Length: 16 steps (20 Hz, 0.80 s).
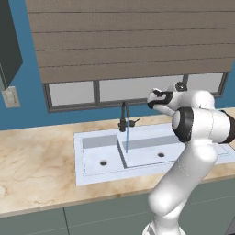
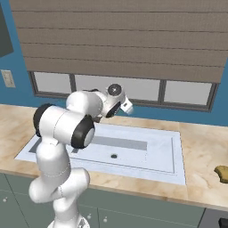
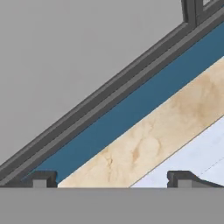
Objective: Soak the sponge with water for a few seconds and then drop it inside the sink.
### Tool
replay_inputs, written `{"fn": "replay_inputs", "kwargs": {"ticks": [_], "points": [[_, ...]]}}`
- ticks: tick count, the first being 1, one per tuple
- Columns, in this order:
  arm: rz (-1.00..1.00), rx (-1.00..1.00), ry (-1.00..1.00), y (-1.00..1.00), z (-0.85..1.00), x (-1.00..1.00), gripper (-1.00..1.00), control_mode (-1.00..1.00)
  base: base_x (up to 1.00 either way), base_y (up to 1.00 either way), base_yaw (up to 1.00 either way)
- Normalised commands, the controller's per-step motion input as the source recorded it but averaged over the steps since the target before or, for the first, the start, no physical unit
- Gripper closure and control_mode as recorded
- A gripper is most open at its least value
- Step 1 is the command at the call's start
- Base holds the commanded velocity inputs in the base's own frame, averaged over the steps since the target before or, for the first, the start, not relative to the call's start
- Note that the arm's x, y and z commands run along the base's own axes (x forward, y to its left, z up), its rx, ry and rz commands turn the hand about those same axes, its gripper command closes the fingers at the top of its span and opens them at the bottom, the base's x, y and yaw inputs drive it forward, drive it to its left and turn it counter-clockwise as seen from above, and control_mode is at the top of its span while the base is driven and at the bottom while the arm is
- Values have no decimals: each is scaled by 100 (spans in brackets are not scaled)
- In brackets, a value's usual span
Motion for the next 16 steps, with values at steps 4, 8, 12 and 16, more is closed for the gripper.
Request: {"fn": "replay_inputs", "kwargs": {"ticks": [4,8,12,16], "points": [[0,1,19,-54,46,-58,-100,-100,0,0,0],[0,3,21,-36,24,-70,-100,-100,0,0,0],[0,1,29,-38,0,-70,-100,-100,0,0,0],[0,0,35,-16,-9,-60,-100,-100,0,0,0]]}}
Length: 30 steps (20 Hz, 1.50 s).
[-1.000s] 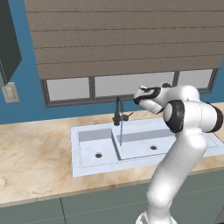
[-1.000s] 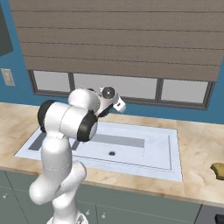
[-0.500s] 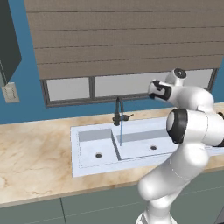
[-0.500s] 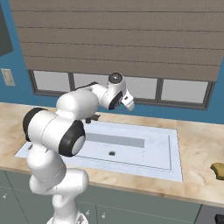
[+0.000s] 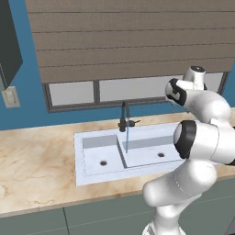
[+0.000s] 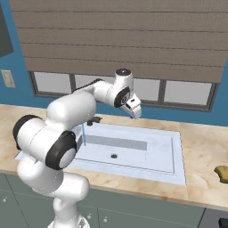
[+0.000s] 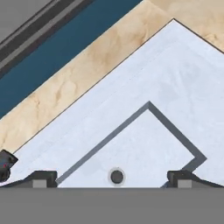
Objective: Soak the sponge with water for a few seconds and then drop it inside the sink.
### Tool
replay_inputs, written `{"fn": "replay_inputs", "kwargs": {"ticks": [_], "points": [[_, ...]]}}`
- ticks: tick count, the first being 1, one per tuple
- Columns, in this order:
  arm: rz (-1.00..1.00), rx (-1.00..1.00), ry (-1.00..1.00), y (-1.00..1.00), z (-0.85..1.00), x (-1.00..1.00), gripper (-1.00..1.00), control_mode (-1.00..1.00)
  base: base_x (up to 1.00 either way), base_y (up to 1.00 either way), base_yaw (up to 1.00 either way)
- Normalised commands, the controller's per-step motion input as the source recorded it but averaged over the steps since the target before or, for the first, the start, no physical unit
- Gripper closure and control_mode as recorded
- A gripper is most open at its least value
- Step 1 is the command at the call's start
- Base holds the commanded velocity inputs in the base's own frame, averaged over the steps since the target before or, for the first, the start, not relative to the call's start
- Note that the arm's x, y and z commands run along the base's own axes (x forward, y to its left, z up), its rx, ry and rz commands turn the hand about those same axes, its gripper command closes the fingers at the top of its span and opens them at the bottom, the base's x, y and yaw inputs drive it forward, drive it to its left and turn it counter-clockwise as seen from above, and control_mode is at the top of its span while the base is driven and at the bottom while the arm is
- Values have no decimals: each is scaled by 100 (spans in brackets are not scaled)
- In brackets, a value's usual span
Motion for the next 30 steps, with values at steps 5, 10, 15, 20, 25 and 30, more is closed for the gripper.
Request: {"fn": "replay_inputs", "kwargs": {"ticks": [5,10,15,20,25,30], "points": [[1,2,24,-17,-34,-40,-100,-100,0,0,0],[13,0,11,-31,-44,-12,-100,-100,0,0,0],[20,0,1,-50,-28,-16,-100,-100,0,0,0],[19,0,0,-53,-5,-24,-100,-100,0,0,0],[18,0,0,-64,-7,-25,-100,-100,0,0,0],[19,-1,7,-53,0,-7,-100,-100,0,0,0]]}}
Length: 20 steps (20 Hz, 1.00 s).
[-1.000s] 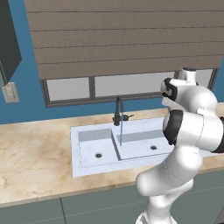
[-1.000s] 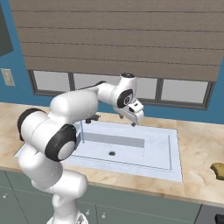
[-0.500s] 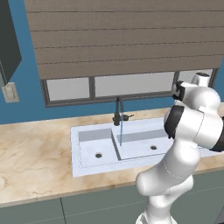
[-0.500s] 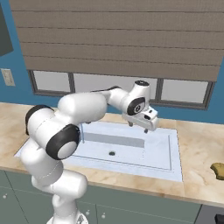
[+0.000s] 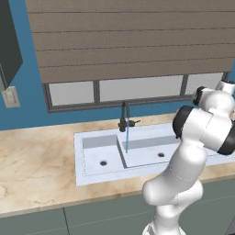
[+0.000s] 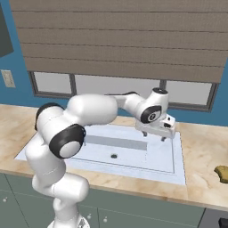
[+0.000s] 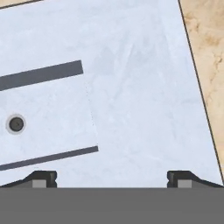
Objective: Soak the sponge with water for a few seconds and then drop it inside the sink.
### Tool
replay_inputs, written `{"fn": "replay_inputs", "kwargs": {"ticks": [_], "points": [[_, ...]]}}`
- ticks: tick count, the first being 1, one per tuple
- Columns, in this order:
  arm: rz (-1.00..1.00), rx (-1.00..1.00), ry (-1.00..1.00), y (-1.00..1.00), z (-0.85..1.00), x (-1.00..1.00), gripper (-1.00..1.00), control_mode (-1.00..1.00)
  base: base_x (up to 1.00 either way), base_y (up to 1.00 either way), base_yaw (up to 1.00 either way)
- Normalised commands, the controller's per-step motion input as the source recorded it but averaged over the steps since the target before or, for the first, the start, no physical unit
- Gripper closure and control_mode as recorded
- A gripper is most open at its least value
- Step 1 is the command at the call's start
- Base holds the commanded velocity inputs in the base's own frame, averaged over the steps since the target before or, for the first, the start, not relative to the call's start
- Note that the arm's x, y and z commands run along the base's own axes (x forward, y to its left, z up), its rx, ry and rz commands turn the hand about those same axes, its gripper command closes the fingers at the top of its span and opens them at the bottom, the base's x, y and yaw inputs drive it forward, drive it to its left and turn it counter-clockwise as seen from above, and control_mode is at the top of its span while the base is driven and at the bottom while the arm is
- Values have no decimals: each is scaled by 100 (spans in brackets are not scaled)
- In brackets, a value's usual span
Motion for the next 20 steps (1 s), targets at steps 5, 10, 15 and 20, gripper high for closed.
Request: {"fn": "replay_inputs", "kwargs": {"ticks": [5,10,15,20], "points": [[17,-3,11,-51,0,0,-100,-100,0,0,0],[14,-1,3,-49,0,0,-100,-100,0,0,0],[7,0,0,-39,0,0,-100,-100,0,0,0],[5,1,0,-48,-9,0,-100,-100,0,0,0]]}}
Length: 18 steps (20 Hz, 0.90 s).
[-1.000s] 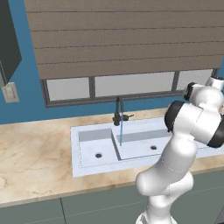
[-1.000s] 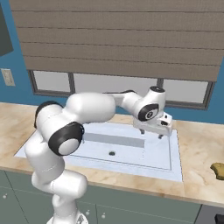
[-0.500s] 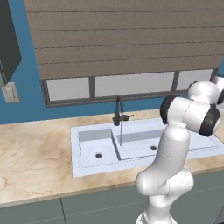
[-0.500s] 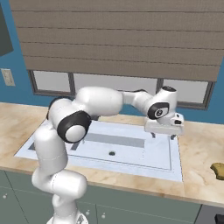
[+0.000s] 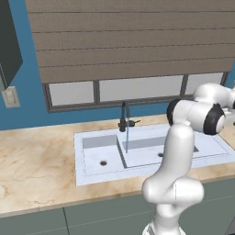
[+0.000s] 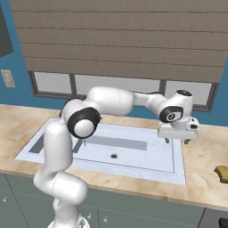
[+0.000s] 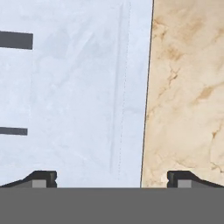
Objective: Soak the sponge with water for a few seconds and then drop it inside the sink.
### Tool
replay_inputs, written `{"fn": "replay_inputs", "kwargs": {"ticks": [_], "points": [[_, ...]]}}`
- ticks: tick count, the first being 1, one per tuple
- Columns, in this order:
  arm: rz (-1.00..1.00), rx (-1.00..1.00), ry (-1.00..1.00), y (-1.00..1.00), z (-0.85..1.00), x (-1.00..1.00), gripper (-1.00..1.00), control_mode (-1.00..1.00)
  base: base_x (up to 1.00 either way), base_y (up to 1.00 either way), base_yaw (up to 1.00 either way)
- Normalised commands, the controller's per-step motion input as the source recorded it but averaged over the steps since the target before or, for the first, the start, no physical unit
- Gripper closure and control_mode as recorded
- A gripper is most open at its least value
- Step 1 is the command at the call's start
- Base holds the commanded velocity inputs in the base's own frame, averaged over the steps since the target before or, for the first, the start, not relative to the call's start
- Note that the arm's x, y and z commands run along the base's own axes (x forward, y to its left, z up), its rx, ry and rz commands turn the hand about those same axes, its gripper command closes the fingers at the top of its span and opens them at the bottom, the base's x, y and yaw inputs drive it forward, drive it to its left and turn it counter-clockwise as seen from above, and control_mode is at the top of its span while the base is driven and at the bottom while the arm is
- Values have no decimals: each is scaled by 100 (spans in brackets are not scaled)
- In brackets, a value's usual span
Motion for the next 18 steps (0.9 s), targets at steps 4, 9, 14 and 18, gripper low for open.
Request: {"fn": "replay_inputs", "kwargs": {"ticks": [4,9,14,18], "points": [[3,0,0,-58,-15,0,-100,-100,0,0,0],[0,0,0,-51,-7,0,-100,-100,0,0,0],[0,1,0,-27,0,-7,-100,-100,0,0,0],[0,2,0,-18,0,-18,-100,-100,0,0,0]]}}
